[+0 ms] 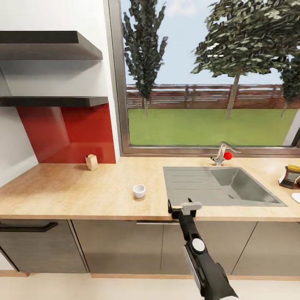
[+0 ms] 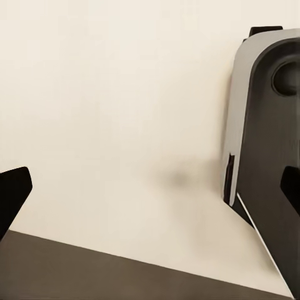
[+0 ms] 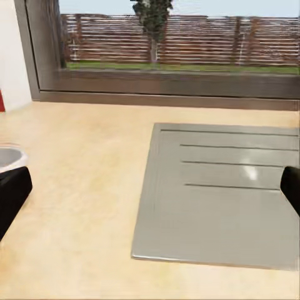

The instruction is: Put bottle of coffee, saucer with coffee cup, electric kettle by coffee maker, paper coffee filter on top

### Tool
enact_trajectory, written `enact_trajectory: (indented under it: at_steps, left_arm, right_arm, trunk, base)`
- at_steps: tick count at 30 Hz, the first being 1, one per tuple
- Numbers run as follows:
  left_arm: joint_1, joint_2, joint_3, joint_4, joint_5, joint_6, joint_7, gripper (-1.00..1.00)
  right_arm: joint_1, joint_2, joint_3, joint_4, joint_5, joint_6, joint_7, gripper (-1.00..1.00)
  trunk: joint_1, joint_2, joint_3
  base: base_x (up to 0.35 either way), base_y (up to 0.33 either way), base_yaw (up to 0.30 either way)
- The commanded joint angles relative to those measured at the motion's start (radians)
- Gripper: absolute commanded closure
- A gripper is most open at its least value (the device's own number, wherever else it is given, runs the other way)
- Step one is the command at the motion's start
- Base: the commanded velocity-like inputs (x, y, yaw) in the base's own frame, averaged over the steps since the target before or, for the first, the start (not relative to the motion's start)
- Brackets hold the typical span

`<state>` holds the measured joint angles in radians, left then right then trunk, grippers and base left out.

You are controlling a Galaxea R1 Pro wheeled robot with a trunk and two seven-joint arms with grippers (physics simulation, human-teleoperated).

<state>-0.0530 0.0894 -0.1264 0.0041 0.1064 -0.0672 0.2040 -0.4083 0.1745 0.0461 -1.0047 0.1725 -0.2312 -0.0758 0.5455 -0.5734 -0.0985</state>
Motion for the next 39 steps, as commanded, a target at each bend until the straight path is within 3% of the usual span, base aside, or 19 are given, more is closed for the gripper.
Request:
enact_trajectory:
  at_steps: [1, 3, 4, 5, 6, 7, 20, 25, 39]
  left_arm:
    - [-0.001, 0.0, -0.009, 0.001, 0.01, -0.003, 0.002, -1.0]
    - [-0.001, 0.002, -0.009, 0.001, 0.012, -0.003, 0.002, -1.0]
    - [-0.001, 0.003, -0.009, 0.002, 0.013, -0.003, 0.002, -1.0]
    - [-0.001, 0.003, -0.009, 0.003, 0.014, -0.003, 0.002, -1.0]
    - [-0.001, 0.003, -0.009, 0.003, 0.014, -0.003, 0.002, -1.0]
    - [-0.001, 0.002, -0.009, 0.003, 0.014, -0.003, 0.002, -1.0]
    - [-0.001, 0.001, -0.009, 0.009, 0.015, 0.015, -0.001, -1.0]
    - [-0.001, 0.002, -0.009, 0.01, 0.015, 0.016, 0.0, -1.0]
    - [0.0, 0.016, -0.007, 0.011, 0.018, 0.095, 0.003, -1.0]
  right_arm:
    - [-0.027, 0.0, 0.004, -0.003, 0.01, 0.041, -0.008, -1.0]
    - [-0.097, 0.0, 0.007, -0.007, 0.009, 0.158, -0.008, -1.0]
    - [-0.177, 0.0, 0.009, -0.007, 0.009, 0.276, -0.009, -1.0]
    - [-0.224, 0.0, 0.009, -0.007, 0.009, 0.343, -0.009, -1.0]
    - [-0.238, 0.0, 0.009, -0.006, 0.009, 0.365, -0.009, -1.0]
    - [-0.273, 0.0, 0.009, -0.006, 0.009, 0.435, -0.009, -1.0]
    - [-0.42, 0.0, 0.01, 0.001, 0.01, 0.908, -0.011, -1.0]
    - [-0.435, 0.0, 0.01, -0.005, 0.009, 1.01, -0.012, -1.0]
    - [-0.438, 0.0, 0.009, 0.003, 0.01, 1.117, -0.012, -1.0]
  trunk:
    - [0.0, -0.002, -0.002]
    - [0.0, -0.002, -0.002]
    - [0.0, -0.002, -0.002]
    - [0.0, -0.002, -0.002]
    - [0.0, -0.002, -0.002]
    - [0.0, -0.002, -0.002]
    - [0.0, -0.002, -0.002]
    - [0.0, -0.002, -0.002]
    - [0.0, -0.002, -0.002]
  base:
    - [0.0, 0.0, 0.0]
    - [0.0, 0.0, 0.0]
    - [0.0, 0.0, 0.0]
    - [0.0, 0.0, 0.0]
    - [0.0, 0.0, 0.0]
    - [0.0, 0.0, 0.0]
    - [0.0, 0.0, 0.0]
    - [0.0, 0.0, 0.0]
    - [0.156, 0.118, 0.0]
